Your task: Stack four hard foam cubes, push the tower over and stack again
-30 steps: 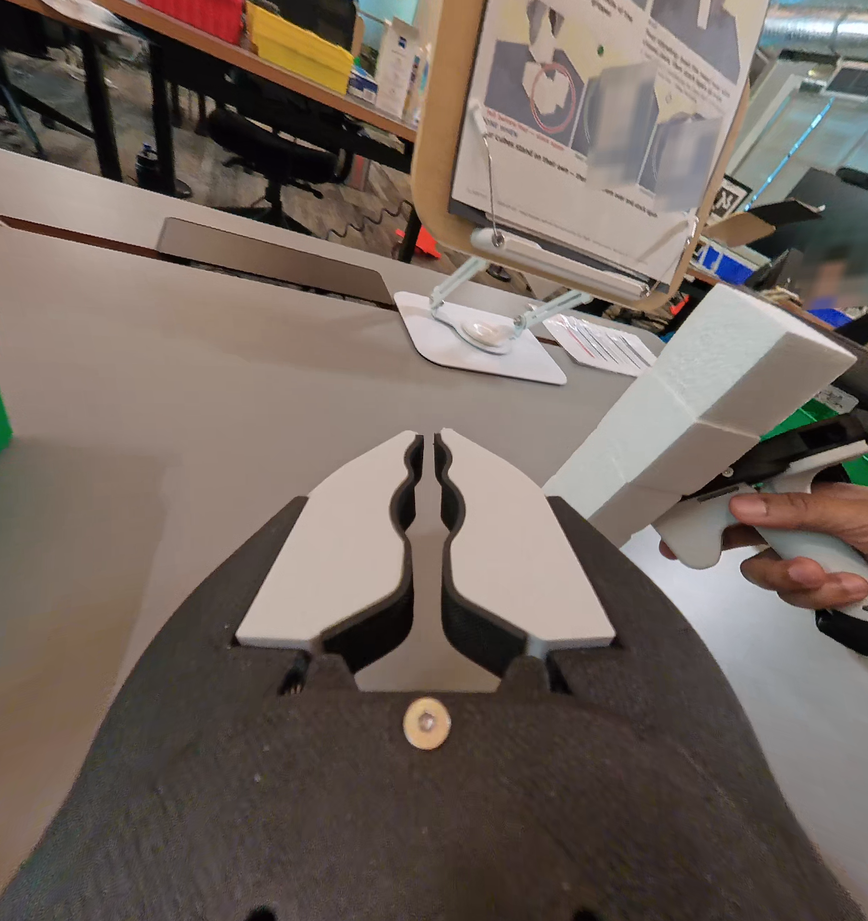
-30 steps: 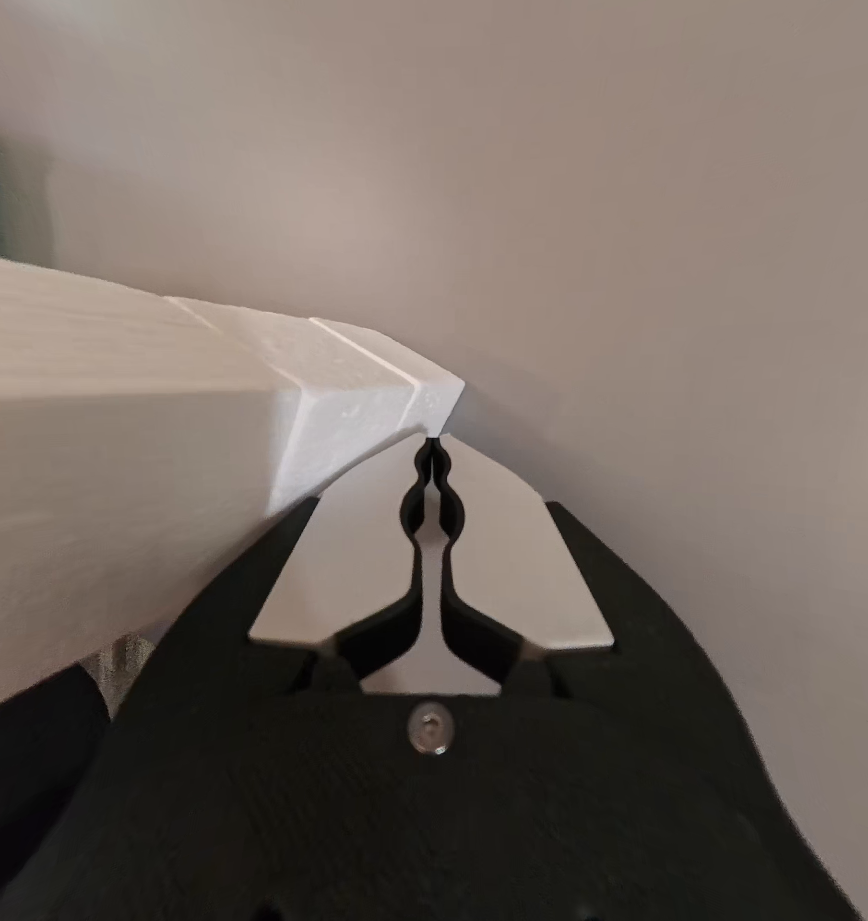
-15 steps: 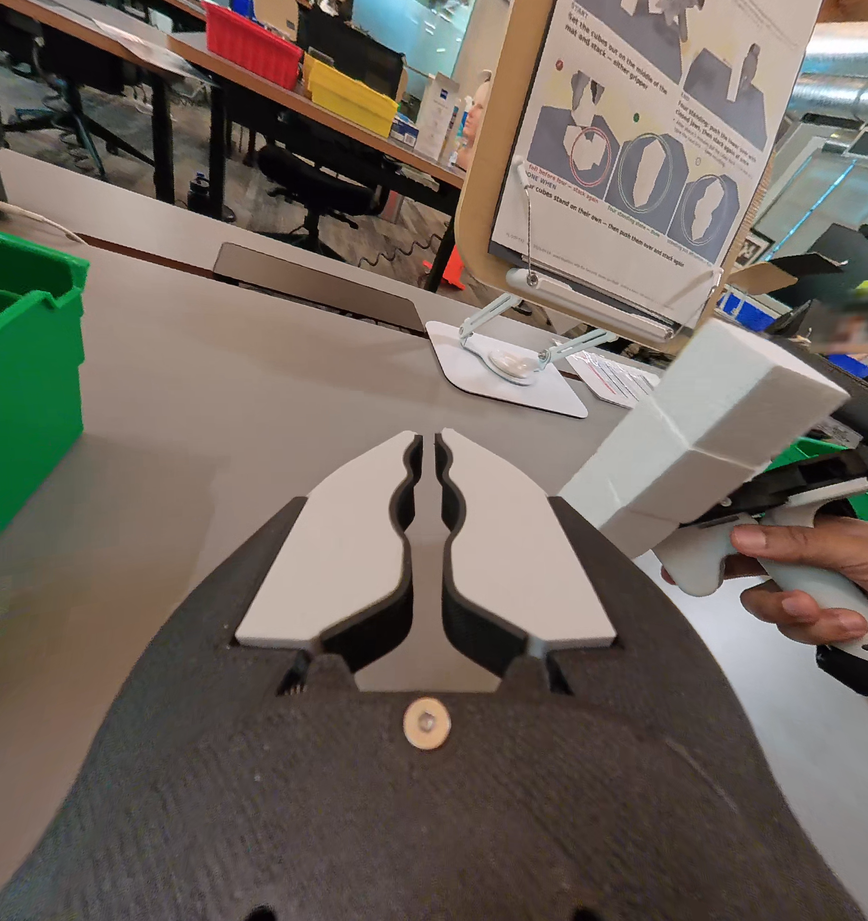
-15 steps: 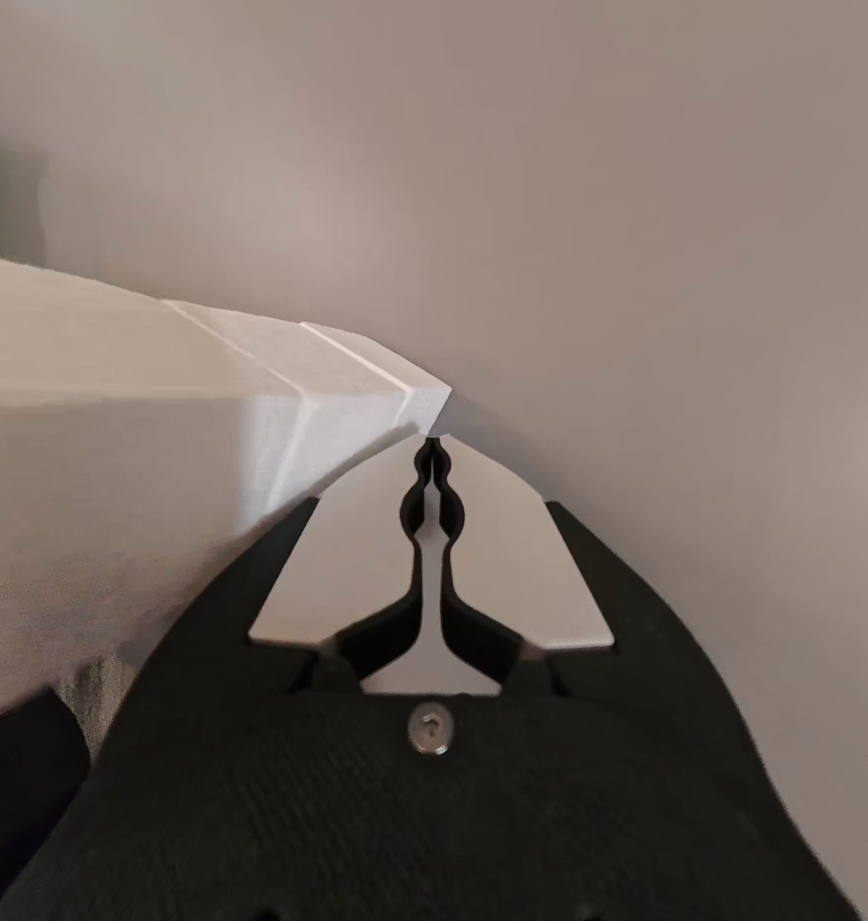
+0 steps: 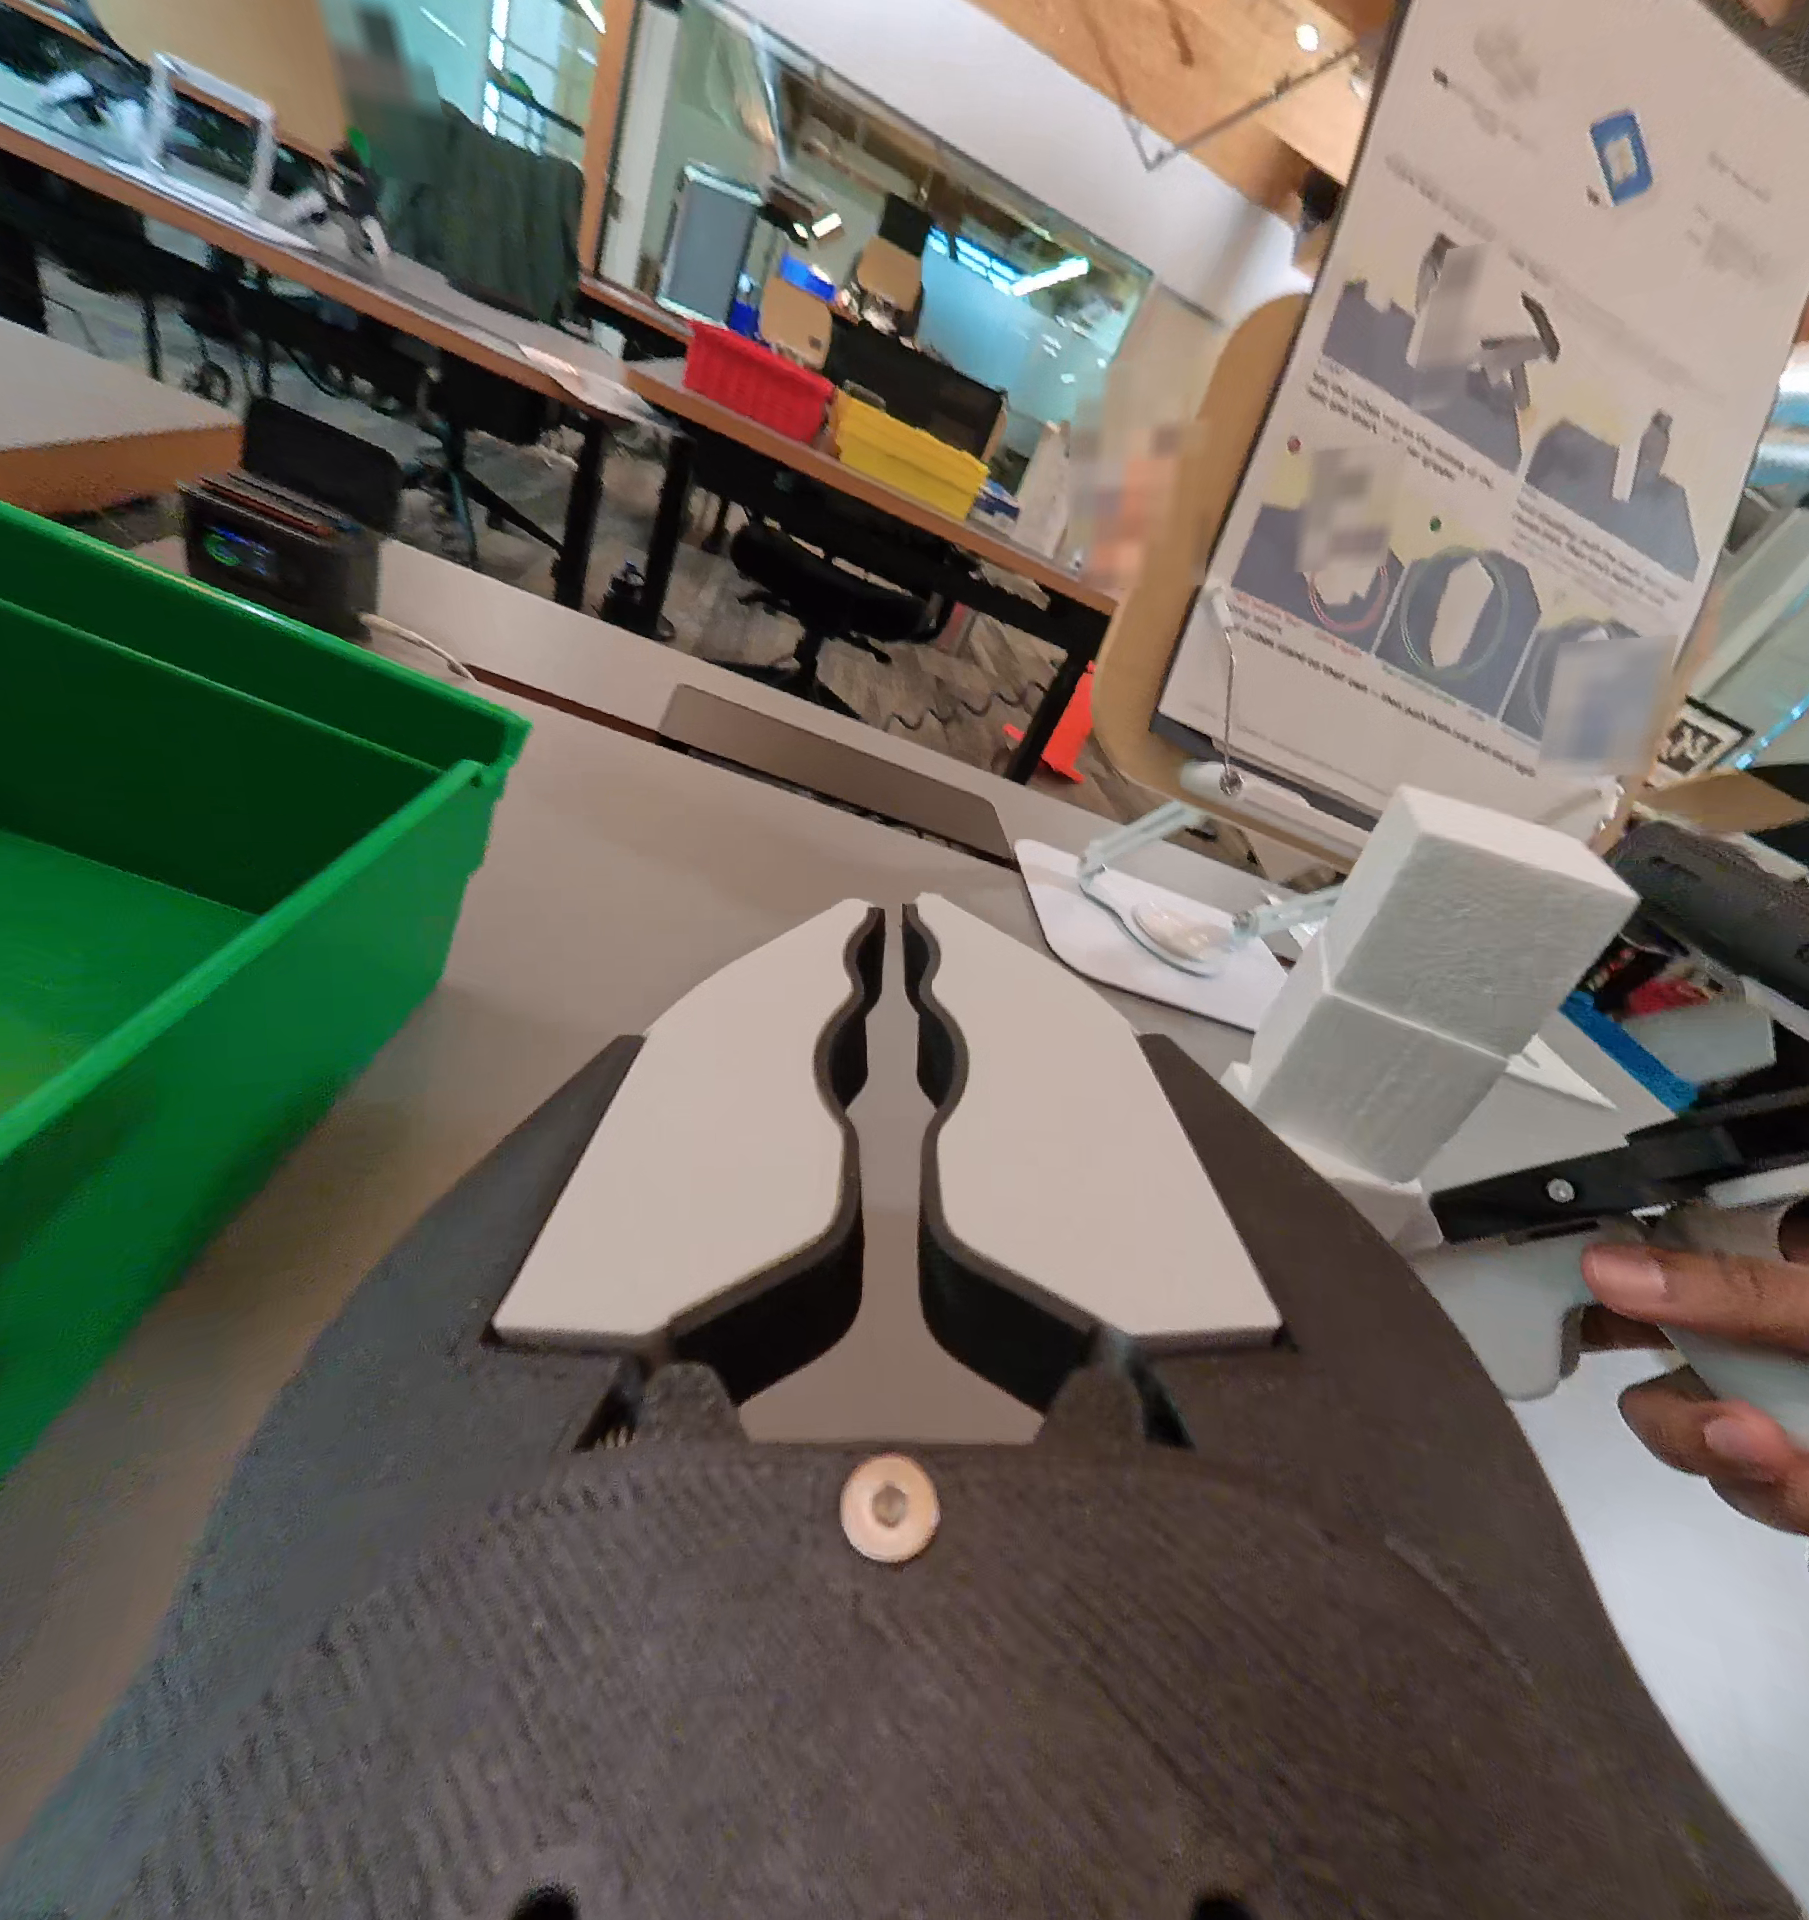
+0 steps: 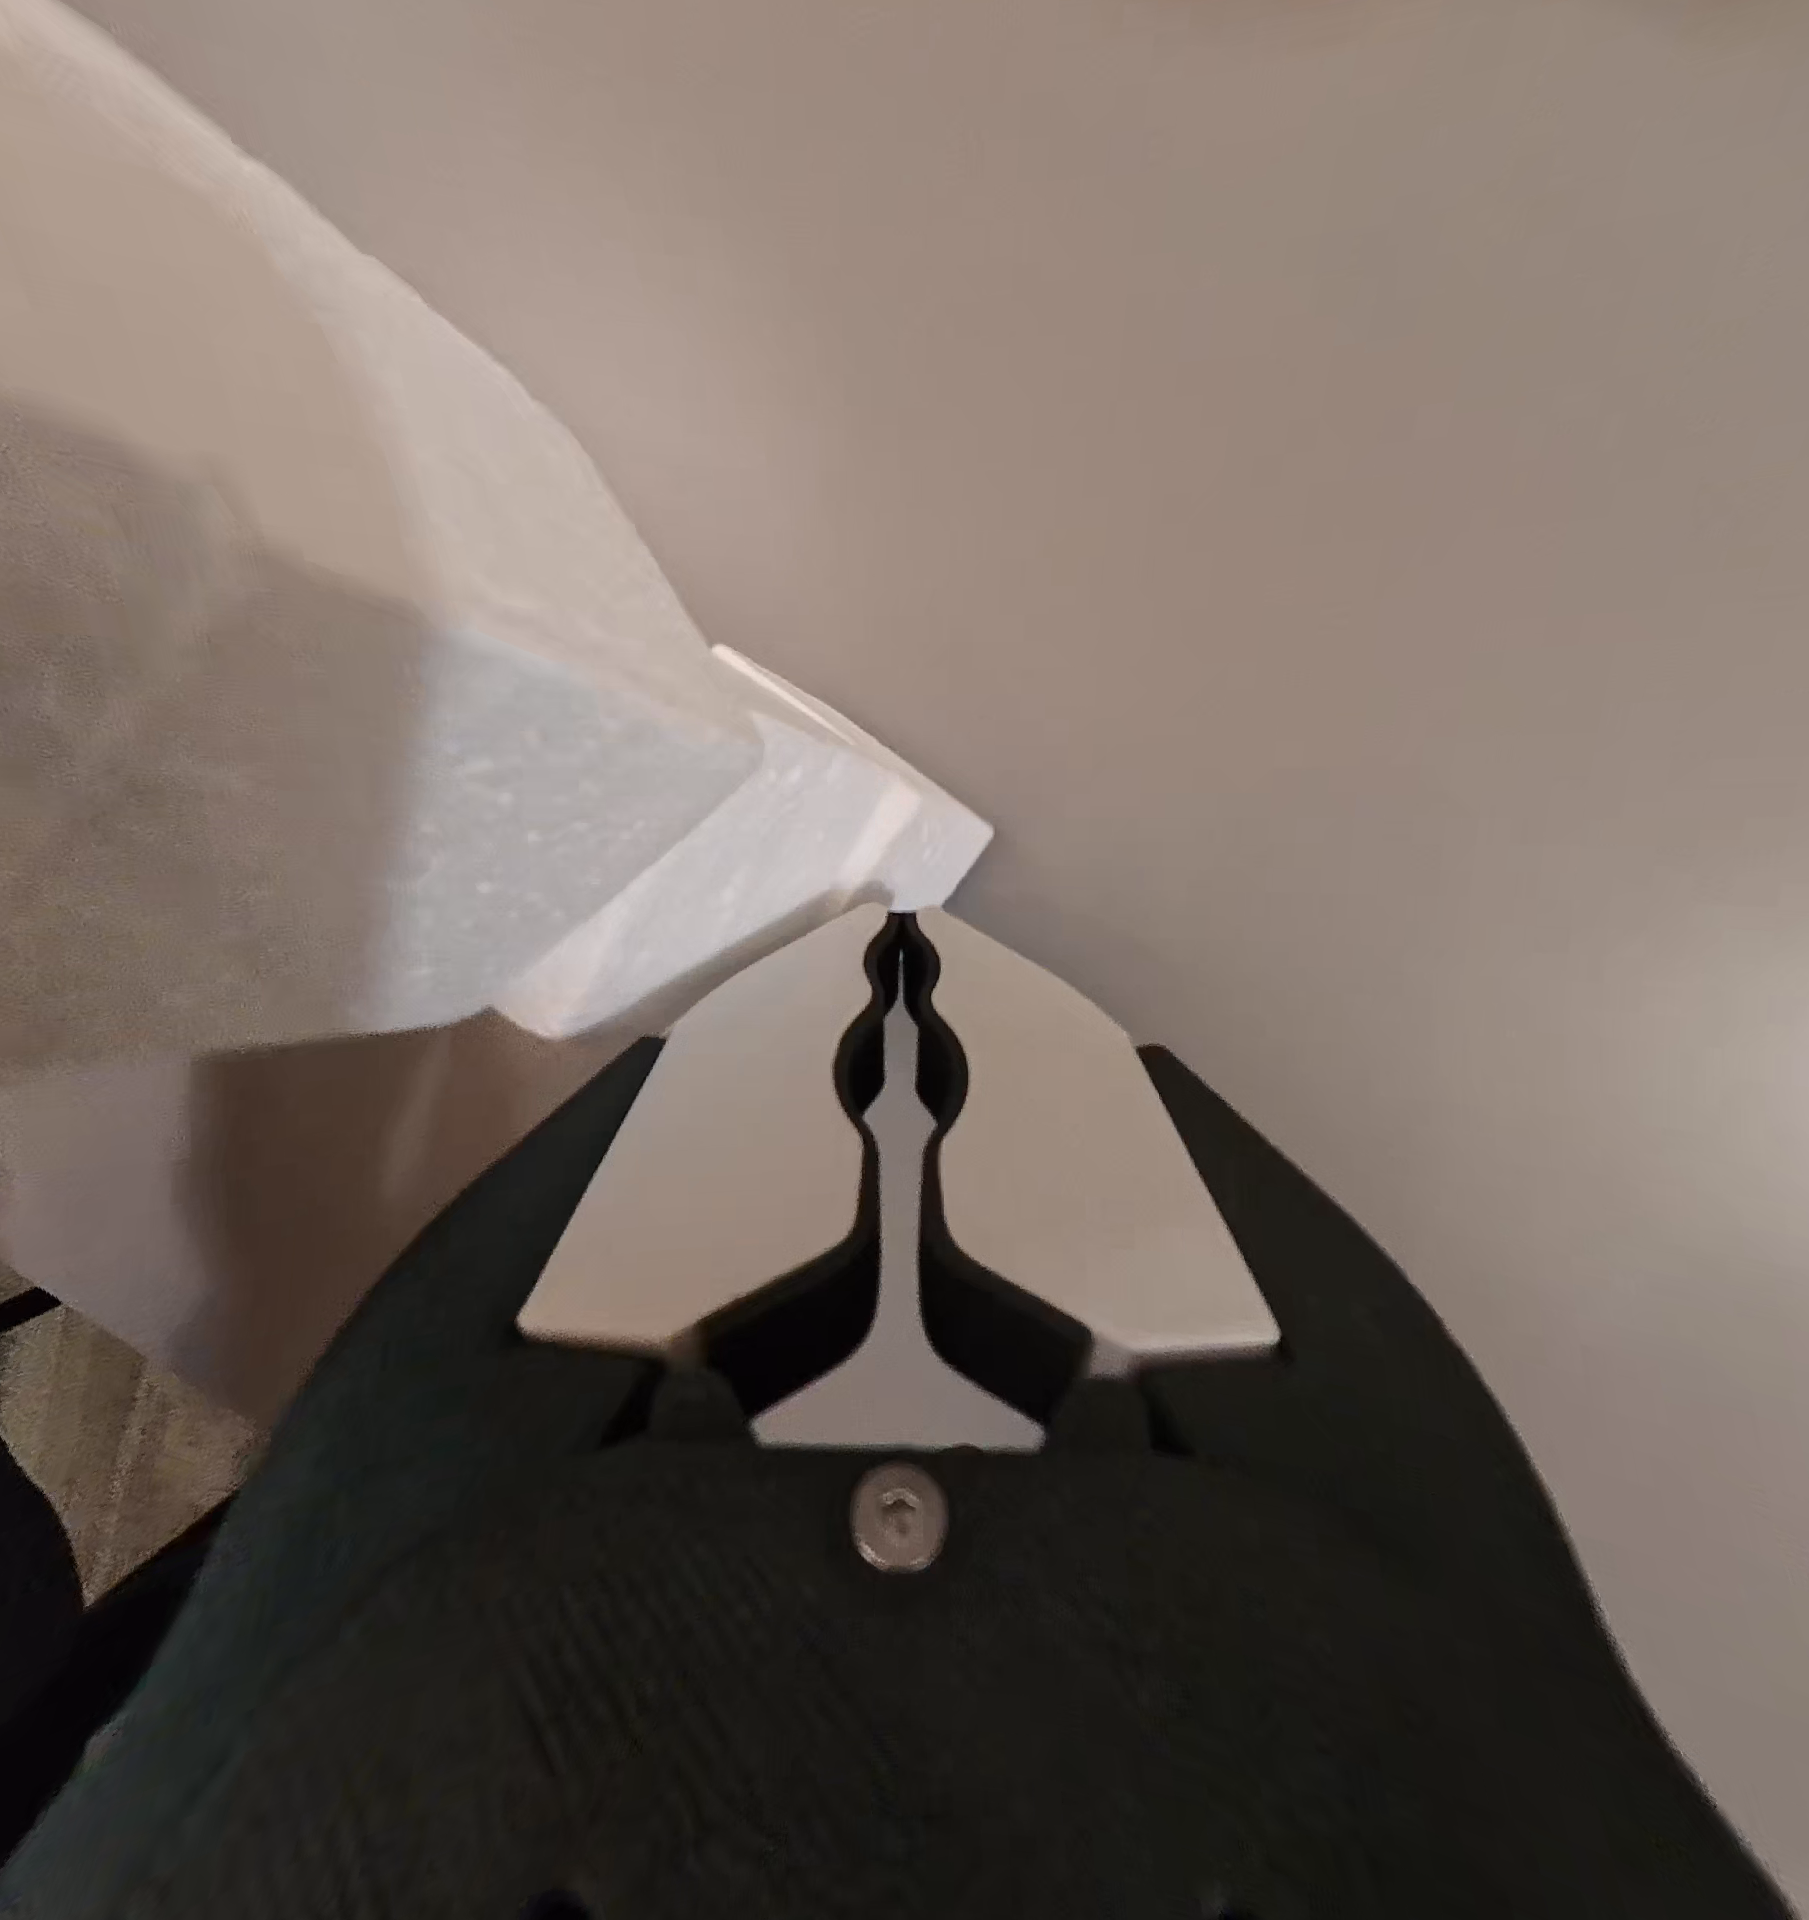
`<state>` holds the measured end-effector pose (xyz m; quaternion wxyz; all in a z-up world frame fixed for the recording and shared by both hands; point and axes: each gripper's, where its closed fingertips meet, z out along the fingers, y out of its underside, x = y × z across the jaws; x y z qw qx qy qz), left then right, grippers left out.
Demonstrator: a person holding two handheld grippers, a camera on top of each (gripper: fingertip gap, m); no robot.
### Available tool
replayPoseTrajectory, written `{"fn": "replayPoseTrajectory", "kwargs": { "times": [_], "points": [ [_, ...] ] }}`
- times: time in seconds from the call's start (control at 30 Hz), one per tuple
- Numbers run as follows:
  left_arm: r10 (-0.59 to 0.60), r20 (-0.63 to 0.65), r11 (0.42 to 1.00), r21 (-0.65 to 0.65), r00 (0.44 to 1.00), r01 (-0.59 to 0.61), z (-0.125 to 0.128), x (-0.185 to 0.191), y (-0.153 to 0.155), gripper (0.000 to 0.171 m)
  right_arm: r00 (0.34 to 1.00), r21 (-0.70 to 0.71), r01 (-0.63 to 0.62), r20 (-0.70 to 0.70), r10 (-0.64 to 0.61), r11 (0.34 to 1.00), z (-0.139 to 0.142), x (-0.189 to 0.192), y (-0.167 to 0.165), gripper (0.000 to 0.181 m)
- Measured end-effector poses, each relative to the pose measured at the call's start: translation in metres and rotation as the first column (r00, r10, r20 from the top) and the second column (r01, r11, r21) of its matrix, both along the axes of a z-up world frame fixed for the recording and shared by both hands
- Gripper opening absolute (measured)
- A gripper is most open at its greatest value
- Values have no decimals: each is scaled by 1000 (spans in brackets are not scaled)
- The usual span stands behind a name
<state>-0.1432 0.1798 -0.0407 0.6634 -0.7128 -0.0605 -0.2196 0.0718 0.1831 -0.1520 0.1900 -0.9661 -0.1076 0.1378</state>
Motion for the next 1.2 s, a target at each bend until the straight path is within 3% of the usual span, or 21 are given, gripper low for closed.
{"fn": "replayPoseTrajectory", "kwargs": {
  "times": [0.23,0.43,0.67,0.8,0.87,0.97,1.07,1.2],
  "points": [
    [101,37,993,53,994,-103,10,-26,-3,3,998,25,-50,36,49,998,6,-16,8,0],
    [152,30,982,106,988,-154,18,-33,-7,4,999,91,-39,-29,42,995,19,-15,8,0],
    [104,56,993,51,993,-106,6,-25,-2,5,959,308,-147,-189,211,940,48,-18,1,24],
    [76,49,996,32,996,-78,1,-19,0,5,918,389,-133,-299,262,912,58,-17,-7,2],
    [48,44,999,13,998,-49,-3,-13,1,5,894,423,-110,-354,276,899,60,-13,-12,0],
    [7,22,1000,-13,1000,-6,-10,-3,3,5,882,497,-46,-388,269,867,61,-1,-17,16],
    [-28,-1,999,-37,1000,28,-17,6,5,5,886,566,-18,-373,275,824,59,10,-22,19],
    [-64,-37,994,-86,997,60,-29,17,8,6,902,616,-86,-285,324,783,50,4,-26,45]
  ]
}}
